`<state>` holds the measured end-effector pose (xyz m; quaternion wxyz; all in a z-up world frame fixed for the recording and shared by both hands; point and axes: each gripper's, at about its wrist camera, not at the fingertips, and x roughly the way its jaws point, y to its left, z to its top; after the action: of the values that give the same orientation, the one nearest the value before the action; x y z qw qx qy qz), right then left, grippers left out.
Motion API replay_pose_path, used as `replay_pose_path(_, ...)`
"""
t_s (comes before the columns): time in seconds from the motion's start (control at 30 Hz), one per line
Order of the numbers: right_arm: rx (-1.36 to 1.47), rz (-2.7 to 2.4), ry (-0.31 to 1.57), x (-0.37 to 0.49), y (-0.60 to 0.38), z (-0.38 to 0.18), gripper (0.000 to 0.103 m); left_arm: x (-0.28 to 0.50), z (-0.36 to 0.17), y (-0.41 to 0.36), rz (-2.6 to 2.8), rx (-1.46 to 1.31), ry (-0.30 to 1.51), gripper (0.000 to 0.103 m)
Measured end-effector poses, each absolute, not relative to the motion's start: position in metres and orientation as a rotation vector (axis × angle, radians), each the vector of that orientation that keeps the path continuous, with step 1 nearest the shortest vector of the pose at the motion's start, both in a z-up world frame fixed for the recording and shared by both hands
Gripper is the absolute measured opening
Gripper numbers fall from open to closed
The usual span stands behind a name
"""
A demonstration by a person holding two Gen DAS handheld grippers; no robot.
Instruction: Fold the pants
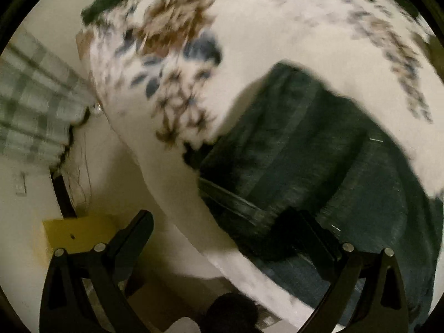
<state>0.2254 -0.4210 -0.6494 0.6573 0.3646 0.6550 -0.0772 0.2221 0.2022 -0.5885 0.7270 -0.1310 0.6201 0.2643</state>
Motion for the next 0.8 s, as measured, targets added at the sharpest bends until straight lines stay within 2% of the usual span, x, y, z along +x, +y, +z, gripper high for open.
replay_pose_path(0.1,0.928,-0.294,1.397,0.175,-0.465,-0.645,0.087,0.22,-0.557,0.163,0.497,-0.233,1.329,0.103)
replay_pose_path(0.23,1.13,-0.432,1.246,0.108,-0.548,-0.642,0.086,0.233,-0.535,0.072,0.29,-0.155,1.337,0.103)
replay_pose_path(0.27,1.191,-0.473,1.172,0.085,-0.582,-0.64,0.085,0.236,-0.534,0.055,0.252,-0.139,1.337,0.103)
replay_pose_path(0.3,1.216,-0.501,1.127,0.075,-0.597,-0.64,0.079,0.24,-0.534,0.03,0.2,-0.115,1.339,0.103)
replay_pose_path(0.37,1.257,-0.563,1.025,0.05,-0.643,-0.638,0.067,0.247,-0.535,-0.024,0.1,-0.064,1.341,0.103)
replay_pose_path(0.63,1.372,-0.604,0.793,0.015,-0.761,-0.67,0.066,0.258,-0.58,-0.206,-0.172,0.125,1.433,0.103)
replay_pose_path(0.67,1.375,-0.597,0.771,0.016,-0.766,-0.671,0.05,0.257,-0.586,-0.22,-0.181,0.158,1.441,0.103)
replay_pose_path(0.7,1.368,-0.599,0.736,0.015,-0.773,-0.669,0.026,0.255,-0.593,-0.231,-0.19,0.184,1.45,0.103)
replay_pose_path(0.73,1.354,-0.594,0.712,0.013,-0.778,-0.665,0.02,0.254,-0.6,-0.239,-0.186,0.209,1.461,0.103)
replay_pose_path(0.8,1.325,-0.579,0.698,0.012,-0.786,-0.66,0.018,0.253,-0.612,-0.246,-0.179,0.216,1.488,0.103)
